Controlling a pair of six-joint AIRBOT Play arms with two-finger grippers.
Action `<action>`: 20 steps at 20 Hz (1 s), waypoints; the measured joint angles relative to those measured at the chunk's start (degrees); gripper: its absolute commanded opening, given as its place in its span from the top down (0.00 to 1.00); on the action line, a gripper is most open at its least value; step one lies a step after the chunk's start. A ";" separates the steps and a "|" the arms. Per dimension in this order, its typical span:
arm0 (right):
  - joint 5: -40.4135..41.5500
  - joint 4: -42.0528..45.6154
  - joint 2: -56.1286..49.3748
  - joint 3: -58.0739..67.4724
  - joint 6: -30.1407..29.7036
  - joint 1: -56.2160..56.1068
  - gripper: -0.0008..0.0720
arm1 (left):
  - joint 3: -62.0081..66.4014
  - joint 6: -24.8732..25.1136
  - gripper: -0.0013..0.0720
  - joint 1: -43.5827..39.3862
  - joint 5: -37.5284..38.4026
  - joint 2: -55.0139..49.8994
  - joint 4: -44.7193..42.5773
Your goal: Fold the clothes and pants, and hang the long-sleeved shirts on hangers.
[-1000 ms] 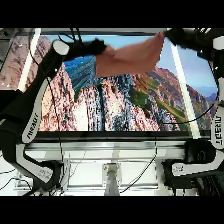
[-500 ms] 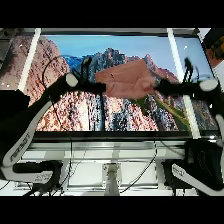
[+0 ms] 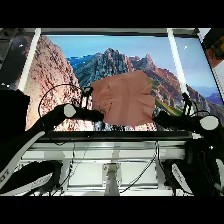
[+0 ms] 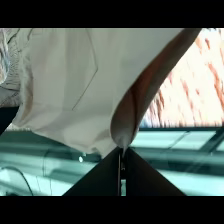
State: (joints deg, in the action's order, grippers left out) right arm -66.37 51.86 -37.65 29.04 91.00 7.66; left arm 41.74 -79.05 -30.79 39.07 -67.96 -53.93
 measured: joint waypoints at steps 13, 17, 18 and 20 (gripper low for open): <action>9.46 0.20 -16.92 17.99 2.38 -2.51 0.98 | 6.05 -9.79 0.97 0.42 -14.34 1.38 1.55; 17.29 -0.17 -33.86 31.82 1.16 -4.96 0.98 | 10.88 -10.54 0.97 4.37 -20.17 -6.32 4.76; 19.02 -0.37 -37.57 34.84 1.07 -5.60 0.98 | 11.43 -10.56 0.97 5.18 -21.90 -8.04 6.49; 22.82 -0.72 -44.46 40.37 0.96 -7.19 0.98 | 12.17 -10.58 0.97 6.16 -25.59 -11.50 10.21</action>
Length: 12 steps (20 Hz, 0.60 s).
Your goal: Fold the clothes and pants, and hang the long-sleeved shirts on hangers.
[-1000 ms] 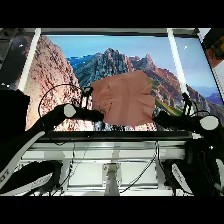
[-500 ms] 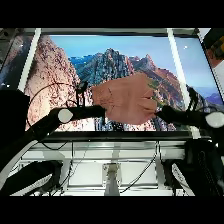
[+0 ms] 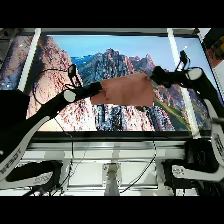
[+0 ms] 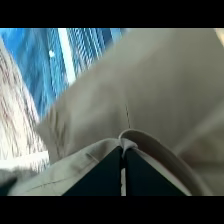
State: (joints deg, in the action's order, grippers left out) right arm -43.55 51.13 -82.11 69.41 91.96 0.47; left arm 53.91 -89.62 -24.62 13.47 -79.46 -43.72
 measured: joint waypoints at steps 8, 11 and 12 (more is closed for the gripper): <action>27.76 -1.25 -17.33 13.16 4.96 -5.01 0.52 | 2.97 -0.79 0.13 -0.63 -26.03 -7.69 6.93; 24.72 -1.25 -19.10 15.54 5.77 -2.21 0.29 | 4.22 -1.44 0.13 0.59 -27.19 -6.95 3.32; 20.70 -0.98 -19.39 16.37 5.77 -0.44 0.29 | 4.48 -1.49 0.13 1.33 -25.27 -5.92 1.16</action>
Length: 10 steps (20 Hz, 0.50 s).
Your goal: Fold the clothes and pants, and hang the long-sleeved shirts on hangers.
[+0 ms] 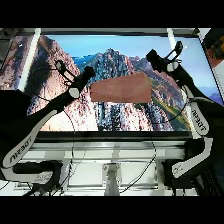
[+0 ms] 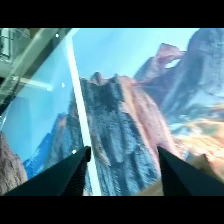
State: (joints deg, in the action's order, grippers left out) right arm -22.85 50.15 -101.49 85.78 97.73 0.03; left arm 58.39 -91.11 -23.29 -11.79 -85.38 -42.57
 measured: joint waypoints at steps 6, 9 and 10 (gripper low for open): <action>-37.48 -3.48 -2.71 3.28 -11.39 13.68 0.06 | 0.46 1.36 0.13 4.33 28.72 8.55 -13.35; -50.99 -8.94 -5.68 4.17 -17.29 16.31 0.06 | 0.52 3.63 0.13 4.83 36.28 11.98 -15.76; -53.42 -9.42 -6.58 4.66 -18.40 16.63 0.06 | 0.52 4.13 0.13 4.87 37.70 12.74 -16.13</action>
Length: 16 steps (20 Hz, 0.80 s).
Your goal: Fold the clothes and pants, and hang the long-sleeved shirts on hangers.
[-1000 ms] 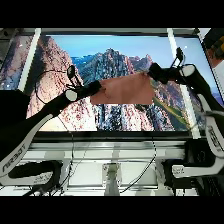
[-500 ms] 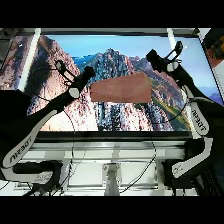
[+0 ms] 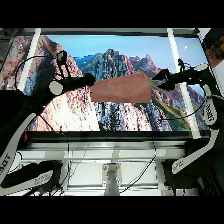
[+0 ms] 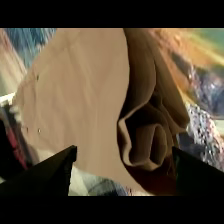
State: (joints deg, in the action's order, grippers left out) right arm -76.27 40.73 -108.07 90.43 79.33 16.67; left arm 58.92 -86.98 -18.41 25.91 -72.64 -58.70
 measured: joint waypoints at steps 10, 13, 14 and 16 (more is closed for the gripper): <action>-7.41 2.32 -6.69 2.34 -2.67 -4.26 0.06 | 0.00 1.44 0.13 0.11 4.70 2.12 -1.25; -5.29 2.62 -8.46 3.15 -1.79 -6.51 0.07 | 0.00 1.46 0.13 0.11 5.07 2.14 -1.27; -4.66 2.14 -9.05 3.39 -1.44 -7.37 0.07 | 0.00 1.46 0.13 0.11 5.16 2.14 -1.29; -3.74 1.79 -9.81 3.74 -1.07 -8.85 0.32 | 0.00 1.46 0.13 0.13 5.22 2.14 -1.29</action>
State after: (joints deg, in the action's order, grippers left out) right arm -80.01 42.52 -117.89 94.17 78.26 7.81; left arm 58.92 -85.52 -18.28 31.14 -70.50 -59.99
